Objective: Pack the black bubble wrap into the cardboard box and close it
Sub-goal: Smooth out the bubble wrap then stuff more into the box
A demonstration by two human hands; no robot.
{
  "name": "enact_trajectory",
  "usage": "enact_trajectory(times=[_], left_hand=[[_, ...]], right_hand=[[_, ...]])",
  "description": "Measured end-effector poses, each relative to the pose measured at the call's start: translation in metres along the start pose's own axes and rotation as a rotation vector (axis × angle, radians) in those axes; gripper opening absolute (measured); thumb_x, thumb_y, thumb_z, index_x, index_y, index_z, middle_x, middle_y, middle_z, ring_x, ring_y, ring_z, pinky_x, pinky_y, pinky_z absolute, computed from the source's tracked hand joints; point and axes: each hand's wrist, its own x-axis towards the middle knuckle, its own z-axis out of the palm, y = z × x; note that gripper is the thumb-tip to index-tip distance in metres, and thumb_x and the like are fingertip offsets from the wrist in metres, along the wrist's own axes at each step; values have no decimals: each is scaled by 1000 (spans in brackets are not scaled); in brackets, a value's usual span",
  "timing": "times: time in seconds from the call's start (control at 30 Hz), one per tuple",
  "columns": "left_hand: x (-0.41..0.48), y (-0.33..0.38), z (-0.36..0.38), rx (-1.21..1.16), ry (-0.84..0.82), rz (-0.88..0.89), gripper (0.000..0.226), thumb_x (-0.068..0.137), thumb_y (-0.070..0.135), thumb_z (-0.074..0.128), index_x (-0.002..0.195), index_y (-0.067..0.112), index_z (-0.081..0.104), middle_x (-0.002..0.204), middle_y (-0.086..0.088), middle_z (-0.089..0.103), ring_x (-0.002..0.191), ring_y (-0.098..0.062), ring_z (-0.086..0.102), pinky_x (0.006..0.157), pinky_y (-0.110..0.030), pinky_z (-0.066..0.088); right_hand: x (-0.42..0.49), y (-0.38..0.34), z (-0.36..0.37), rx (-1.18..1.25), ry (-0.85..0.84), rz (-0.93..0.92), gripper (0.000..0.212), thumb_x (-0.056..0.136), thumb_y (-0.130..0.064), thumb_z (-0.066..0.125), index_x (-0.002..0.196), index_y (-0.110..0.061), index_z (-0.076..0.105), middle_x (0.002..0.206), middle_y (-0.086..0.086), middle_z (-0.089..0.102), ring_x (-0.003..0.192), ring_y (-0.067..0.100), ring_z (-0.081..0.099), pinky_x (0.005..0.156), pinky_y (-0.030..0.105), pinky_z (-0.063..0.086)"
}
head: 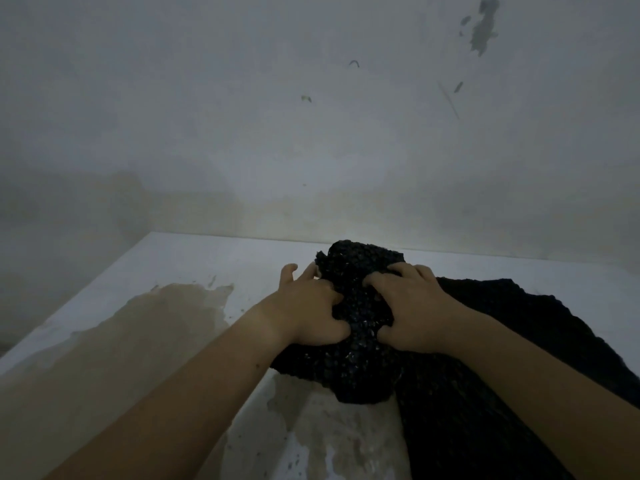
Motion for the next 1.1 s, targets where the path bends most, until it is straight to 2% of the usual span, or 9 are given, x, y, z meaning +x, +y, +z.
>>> enact_trajectory(times=[0.1,0.2,0.27,0.33,0.57,0.73,0.87,1.03,1.1], left_hand=[[-12,-5,-1,-98,210,53,35,76,49,44,93,30,68,104,14,65,138,-13,34,118,-45,0],[-20,-9,0,-143,557,146,44,77,41,52,118,28,63,116,13,59,120,-9,50,113,-39,29],[-23,-11,5,-65,543,175,61,77,41,50,135,25,52,133,9,50,127,-10,45,113,-40,31],[-23,-12,11,2,452,149,68,78,44,43,143,25,46,141,10,47,135,-11,36,120,-45,16],[-18,-11,14,93,323,108,60,76,49,26,112,25,68,122,12,62,142,-16,28,118,-48,-13],[-8,-3,3,63,94,12,50,72,49,35,103,26,68,130,1,59,147,-30,21,117,-54,-16],[0,4,-2,47,-27,-31,21,73,46,40,73,28,52,122,-6,61,143,-29,27,117,-56,-12],[-4,2,12,44,55,-28,37,80,45,36,96,21,60,129,-3,56,143,-25,26,119,-54,-7],[-9,4,20,40,216,-15,35,79,44,36,91,22,59,112,3,61,131,-22,41,119,-52,6]], right_hand=[[4,-5,-4,-136,-83,18,78,80,-48,58,149,-30,26,136,4,41,135,33,18,113,47,10],[11,-15,-9,-239,-119,31,70,82,-40,57,147,-29,34,128,8,42,127,36,23,110,49,14],[11,-19,-9,-273,-113,34,66,82,-37,56,145,-27,37,127,9,43,126,37,23,110,49,14],[9,-18,-7,-266,-67,26,65,81,-38,58,143,-27,40,124,7,45,125,35,24,109,47,15],[-9,-8,13,-12,334,34,74,72,-36,62,140,-25,34,137,-1,35,130,24,28,106,38,20],[-6,-10,13,-63,294,30,71,74,-36,59,143,-27,42,140,-7,41,129,22,28,106,37,17],[-9,-16,9,-138,273,19,54,76,-32,55,129,-31,58,125,-11,54,126,23,31,104,37,20],[1,-16,-2,-104,42,46,56,76,-34,57,132,-30,56,130,-9,56,148,31,-5,116,51,-12],[7,-16,-5,-108,-44,46,56,78,-31,57,134,-26,50,133,-3,51,147,33,-13,114,55,-19]])
